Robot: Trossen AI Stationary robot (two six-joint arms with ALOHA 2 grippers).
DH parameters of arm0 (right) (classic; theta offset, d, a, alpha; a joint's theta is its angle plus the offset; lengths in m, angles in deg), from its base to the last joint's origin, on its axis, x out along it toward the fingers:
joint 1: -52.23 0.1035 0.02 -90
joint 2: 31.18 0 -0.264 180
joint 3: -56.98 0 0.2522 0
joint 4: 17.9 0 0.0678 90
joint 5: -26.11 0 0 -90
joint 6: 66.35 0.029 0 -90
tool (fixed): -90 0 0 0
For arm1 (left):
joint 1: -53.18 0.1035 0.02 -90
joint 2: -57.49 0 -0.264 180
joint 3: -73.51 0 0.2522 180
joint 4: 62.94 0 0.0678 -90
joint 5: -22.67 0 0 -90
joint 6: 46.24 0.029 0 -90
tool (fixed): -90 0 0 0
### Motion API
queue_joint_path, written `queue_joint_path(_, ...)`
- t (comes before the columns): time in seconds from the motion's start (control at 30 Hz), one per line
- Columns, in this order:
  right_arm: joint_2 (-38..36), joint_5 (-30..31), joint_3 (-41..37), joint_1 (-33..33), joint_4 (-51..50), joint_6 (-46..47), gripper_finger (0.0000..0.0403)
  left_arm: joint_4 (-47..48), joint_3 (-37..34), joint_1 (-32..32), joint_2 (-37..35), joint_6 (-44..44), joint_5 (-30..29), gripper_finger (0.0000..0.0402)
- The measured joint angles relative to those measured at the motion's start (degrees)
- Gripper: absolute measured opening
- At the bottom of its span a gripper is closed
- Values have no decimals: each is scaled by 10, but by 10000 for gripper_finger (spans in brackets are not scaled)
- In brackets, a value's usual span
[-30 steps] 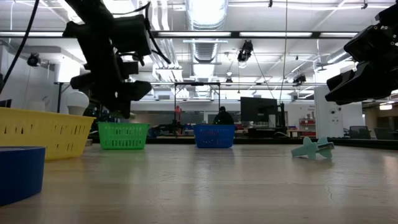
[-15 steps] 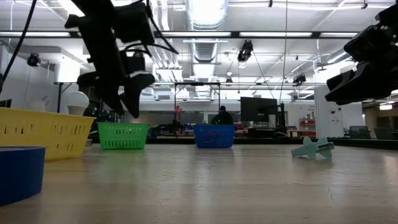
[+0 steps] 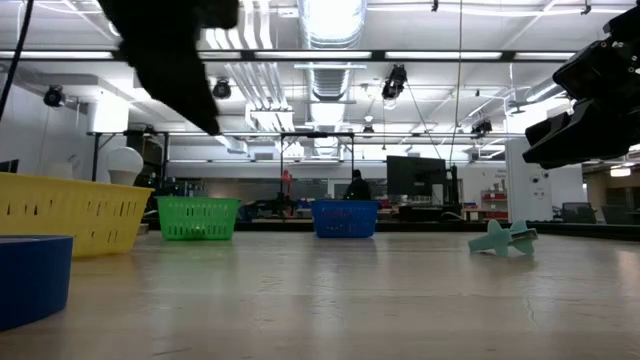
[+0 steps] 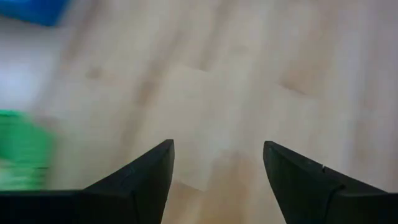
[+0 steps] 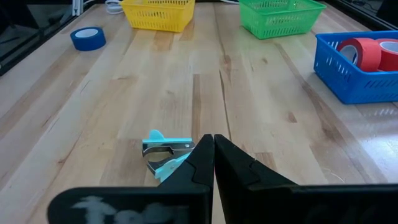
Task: Pick and place Stapler, Stapler remover, tape
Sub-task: Put the blue tape into the blue bin
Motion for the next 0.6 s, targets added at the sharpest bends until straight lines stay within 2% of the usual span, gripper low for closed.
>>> queue_joint_path(0.13,0,0,0,0,0,2,8,-29,-19,-56,1,-20,14,249)
queue_joint_path(0.33,0,0,0,0,0,3,8,-136,-51,-110,11,-36,21,249)
queue_joint_path(0.43,0,0,0,0,0,2,8,-161,-52,-124,41,-45,32,246)
queue_joint_path(0.6,0,0,0,0,0,2,8,-176,-37,-136,110,-52,95,234)
